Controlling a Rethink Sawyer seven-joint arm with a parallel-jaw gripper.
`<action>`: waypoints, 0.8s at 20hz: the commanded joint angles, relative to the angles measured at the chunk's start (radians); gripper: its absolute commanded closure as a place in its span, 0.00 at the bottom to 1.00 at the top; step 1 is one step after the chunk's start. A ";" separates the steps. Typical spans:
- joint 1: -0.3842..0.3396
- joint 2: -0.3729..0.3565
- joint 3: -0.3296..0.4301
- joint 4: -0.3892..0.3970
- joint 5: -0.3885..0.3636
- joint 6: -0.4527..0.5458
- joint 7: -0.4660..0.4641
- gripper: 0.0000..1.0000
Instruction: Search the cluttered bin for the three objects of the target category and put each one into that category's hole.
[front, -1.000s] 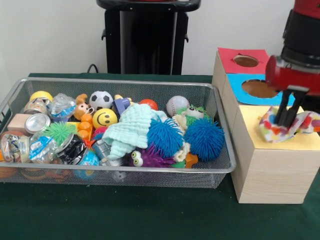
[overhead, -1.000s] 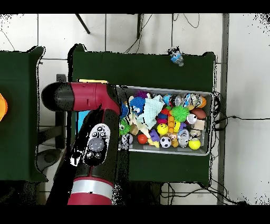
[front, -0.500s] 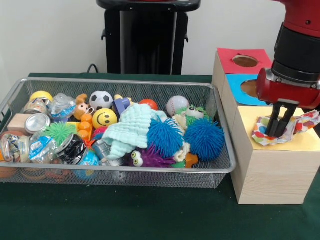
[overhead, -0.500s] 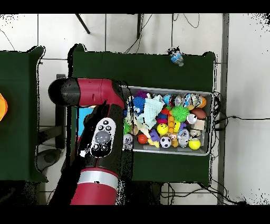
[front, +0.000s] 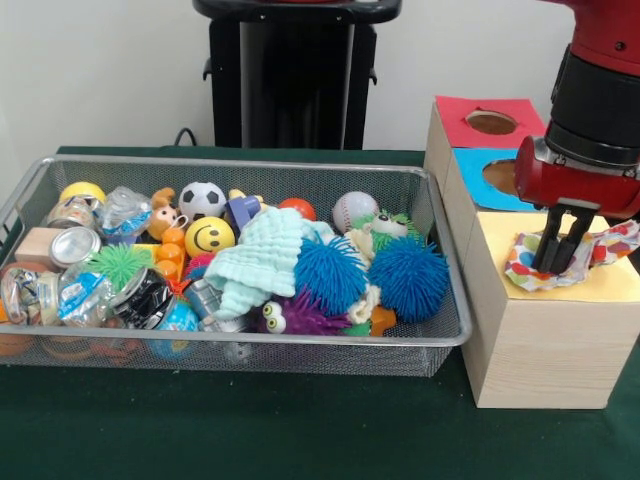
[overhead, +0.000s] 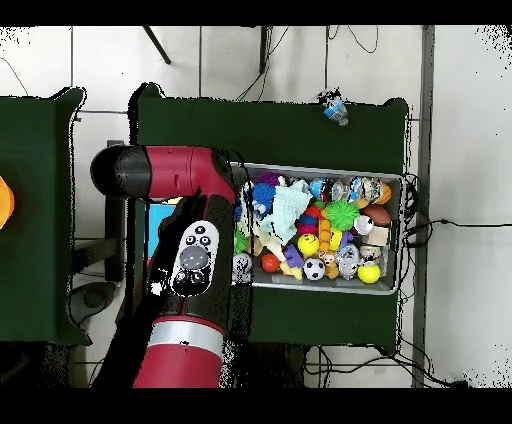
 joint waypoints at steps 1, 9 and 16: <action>-0.036 0.058 0.075 0.066 -0.028 -0.062 0.117 1.00; -0.016 0.066 0.076 0.117 -0.024 -0.120 0.158 1.00; 0.005 0.038 0.073 0.165 -0.014 -0.123 0.186 1.00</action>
